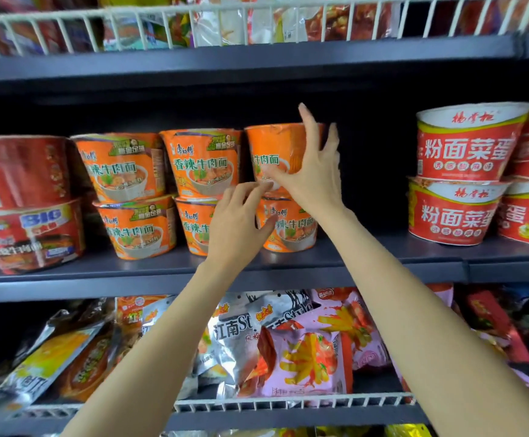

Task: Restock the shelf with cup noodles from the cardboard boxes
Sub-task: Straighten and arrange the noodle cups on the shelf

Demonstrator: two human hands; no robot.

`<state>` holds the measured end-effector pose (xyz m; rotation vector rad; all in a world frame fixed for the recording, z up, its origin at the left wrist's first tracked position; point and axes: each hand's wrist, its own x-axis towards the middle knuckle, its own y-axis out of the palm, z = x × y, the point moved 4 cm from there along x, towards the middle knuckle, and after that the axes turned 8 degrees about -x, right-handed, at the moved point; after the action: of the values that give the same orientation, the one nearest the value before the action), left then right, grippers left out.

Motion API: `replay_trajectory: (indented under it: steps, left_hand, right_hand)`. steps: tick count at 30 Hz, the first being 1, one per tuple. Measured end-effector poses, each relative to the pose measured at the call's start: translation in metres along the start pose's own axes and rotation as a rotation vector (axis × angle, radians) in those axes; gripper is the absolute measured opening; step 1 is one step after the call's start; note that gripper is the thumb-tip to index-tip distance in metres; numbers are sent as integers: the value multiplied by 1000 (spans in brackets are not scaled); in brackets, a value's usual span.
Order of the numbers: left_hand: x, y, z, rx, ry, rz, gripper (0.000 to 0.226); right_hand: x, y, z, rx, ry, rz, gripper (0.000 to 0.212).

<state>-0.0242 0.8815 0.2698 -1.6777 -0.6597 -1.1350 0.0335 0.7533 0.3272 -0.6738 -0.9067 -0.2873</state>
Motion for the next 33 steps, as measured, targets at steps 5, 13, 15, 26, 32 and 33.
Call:
replay_trajectory:
  steps: [5,13,15,26,32,33]
  left_hand:
    - [1,2,2,-32,-9,71,37]
    - [3,4,2,-65,-27,71,40]
    - [1,8,1,-81,-51,47,45]
    - [-13,34,-3,-167,-185,-54,75]
    - [-12,29,7,-183,-158,-16,74]
    - [-12,29,9,-192,-155,-16,73]
  right_hand:
    - [19,5,-4,-90,-22,16,85]
    - [17,-4,-51,549,154,157,107]
    - [15,5,-43,383,124,94,123]
    - [17,18,-34,379,118,113,125]
    - [15,22,-33,381,153,116,124]
    - [14,23,-31,375,151,96,124]
